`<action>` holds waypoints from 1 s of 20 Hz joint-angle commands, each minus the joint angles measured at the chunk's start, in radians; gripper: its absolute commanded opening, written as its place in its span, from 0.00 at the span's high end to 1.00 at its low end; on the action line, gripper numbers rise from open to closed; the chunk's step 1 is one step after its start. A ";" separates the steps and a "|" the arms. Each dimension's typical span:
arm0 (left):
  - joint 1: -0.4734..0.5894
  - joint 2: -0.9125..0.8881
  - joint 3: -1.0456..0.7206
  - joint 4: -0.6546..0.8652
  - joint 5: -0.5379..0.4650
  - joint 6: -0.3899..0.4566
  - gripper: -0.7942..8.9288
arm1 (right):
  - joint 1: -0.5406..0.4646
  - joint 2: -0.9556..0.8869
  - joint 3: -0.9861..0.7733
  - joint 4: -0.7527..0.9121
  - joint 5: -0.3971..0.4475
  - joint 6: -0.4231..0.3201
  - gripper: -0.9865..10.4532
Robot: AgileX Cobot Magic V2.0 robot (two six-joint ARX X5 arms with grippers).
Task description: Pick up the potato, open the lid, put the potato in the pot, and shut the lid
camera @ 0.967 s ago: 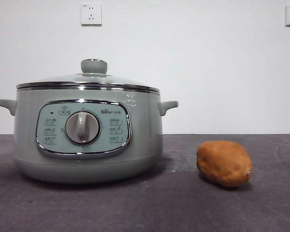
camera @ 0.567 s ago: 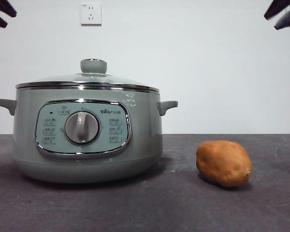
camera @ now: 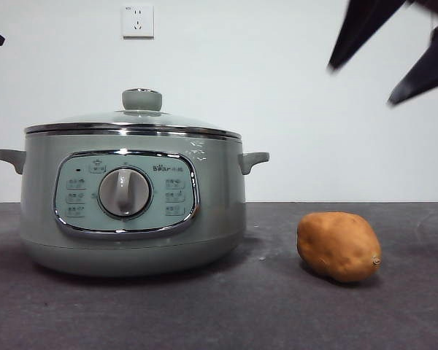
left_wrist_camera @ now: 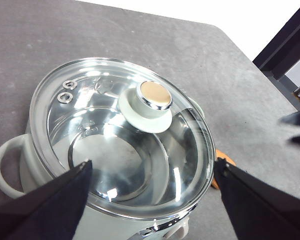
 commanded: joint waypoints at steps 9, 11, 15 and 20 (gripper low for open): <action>0.002 -0.002 0.002 -0.013 -0.029 0.008 0.50 | 0.142 0.420 0.002 0.120 0.216 0.010 0.50; 0.002 -0.002 0.002 -0.017 -0.037 0.010 0.50 | 0.142 0.474 0.002 0.148 0.215 0.010 0.50; 0.002 -0.002 0.002 -0.018 -0.052 0.012 0.50 | 0.142 0.524 0.002 0.158 0.217 0.024 0.68; 0.002 -0.002 0.002 -0.017 -0.051 0.012 0.50 | 0.142 0.518 0.002 0.159 0.220 0.040 0.92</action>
